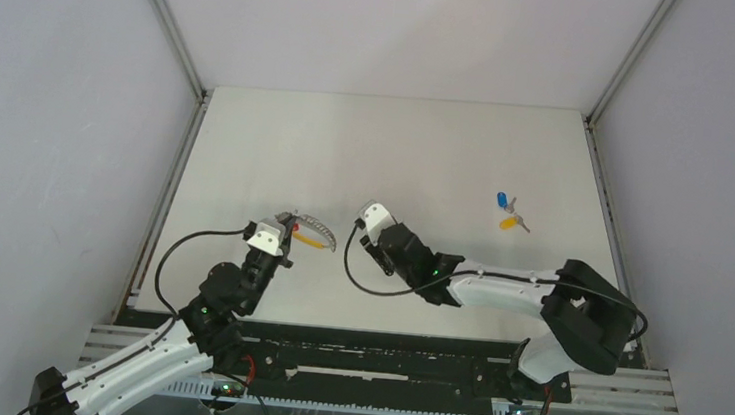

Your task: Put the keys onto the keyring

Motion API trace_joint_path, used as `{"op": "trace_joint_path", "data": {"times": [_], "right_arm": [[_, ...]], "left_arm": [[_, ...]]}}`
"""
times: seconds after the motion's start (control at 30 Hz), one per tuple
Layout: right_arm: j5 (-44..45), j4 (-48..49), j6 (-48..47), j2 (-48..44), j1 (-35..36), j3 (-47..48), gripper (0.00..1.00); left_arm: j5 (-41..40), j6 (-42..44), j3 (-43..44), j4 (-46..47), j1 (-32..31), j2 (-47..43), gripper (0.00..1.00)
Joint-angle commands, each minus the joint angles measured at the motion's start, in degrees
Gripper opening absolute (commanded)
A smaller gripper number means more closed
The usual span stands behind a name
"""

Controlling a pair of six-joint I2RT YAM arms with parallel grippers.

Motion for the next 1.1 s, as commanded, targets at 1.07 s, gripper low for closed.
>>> {"op": "trace_joint_path", "data": {"times": [1.07], "right_arm": [[-59.8,-56.2,10.1,27.3,-27.9,43.9,0.40]], "left_arm": [[0.1,-0.3,-0.5,4.0,-0.2,0.7,0.00]]}}
